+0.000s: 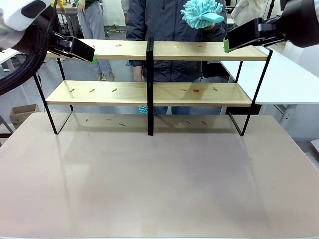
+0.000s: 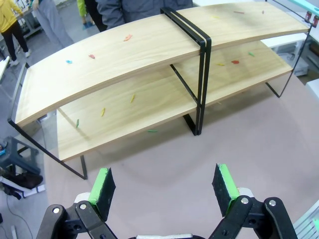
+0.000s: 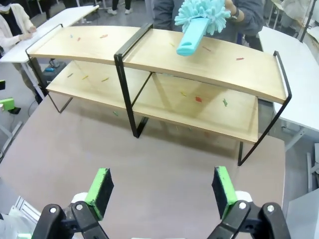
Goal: Clean the shelves.
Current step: Pick up the Duster when the human hands it over.
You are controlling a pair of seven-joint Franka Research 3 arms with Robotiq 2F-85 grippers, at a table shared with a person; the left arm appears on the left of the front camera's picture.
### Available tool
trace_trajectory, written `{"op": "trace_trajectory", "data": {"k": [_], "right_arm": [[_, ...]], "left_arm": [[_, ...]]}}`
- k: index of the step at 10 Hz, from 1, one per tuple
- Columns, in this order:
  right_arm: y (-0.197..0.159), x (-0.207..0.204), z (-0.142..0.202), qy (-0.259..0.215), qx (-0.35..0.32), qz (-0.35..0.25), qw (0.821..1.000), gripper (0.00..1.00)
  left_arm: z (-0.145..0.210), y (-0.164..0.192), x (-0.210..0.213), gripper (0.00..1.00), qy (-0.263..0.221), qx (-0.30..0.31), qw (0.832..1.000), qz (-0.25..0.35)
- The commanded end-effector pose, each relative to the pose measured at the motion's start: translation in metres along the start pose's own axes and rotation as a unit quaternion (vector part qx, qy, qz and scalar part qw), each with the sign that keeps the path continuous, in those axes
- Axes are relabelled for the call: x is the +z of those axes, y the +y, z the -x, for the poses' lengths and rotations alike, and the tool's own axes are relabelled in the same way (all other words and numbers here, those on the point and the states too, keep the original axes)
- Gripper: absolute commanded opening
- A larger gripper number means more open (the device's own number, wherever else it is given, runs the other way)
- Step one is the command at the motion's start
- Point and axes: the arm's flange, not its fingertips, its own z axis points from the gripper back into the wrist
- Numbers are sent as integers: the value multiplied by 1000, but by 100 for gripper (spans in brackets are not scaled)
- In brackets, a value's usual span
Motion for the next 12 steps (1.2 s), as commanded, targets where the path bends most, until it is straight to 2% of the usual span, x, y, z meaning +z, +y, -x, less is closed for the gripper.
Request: {"op": "trace_trajectory", "data": {"k": [1, 3, 4, 5, 6, 7, 8, 9, 10, 11, 12], "right_arm": [[2, 2, 0, 0, -1, -8, 1000, 100], [-1, -1, 0, 0, -1, 2, 1000, 100], [-29, -16, -21, 46, -48, -71, 995, 100], [-80, -27, -52, 121, -145, -174, 966, 100], [-130, -32, -71, 192, -198, -355, 893, 100], [-164, -43, -76, 210, -322, -387, 838, 100], [-78, -35, -33, 54, -105, -122, 986, 100], [-128, -50, -49, 63, -149, -181, 970, 100], [-115, -60, -53, 88, -160, -211, 960, 100], [-136, -95, -78, 114, -248, -244, 931, 100], [-149, -130, -101, 110, -318, -257, 906, 100]], "left_arm": [[-1, 0, 0, 100, -3, 0, 1000, -1], [-1, 0, 0, 100, -3, 0, 1000, -1], [-1, 0, 0, 100, -3, 0, 1000, -1], [-1, 0, 0, 100, -3, 0, 1000, -1], [-1, 0, 0, 100, -3, 0, 1000, -1], [-1, 0, 0, 100, -3, 0, 1000, -1], [-1, 0, 0, 100, -3, 0, 1000, -1], [-1, 0, 0, 100, -3, 0, 1000, -1], [-1, 0, 0, 100, -3, 0, 1000, -1], [-1, 0, 0, 100, -3, 0, 1000, -1], [-1, 0, 0, 100, -3, 0, 1000, -1]]}}
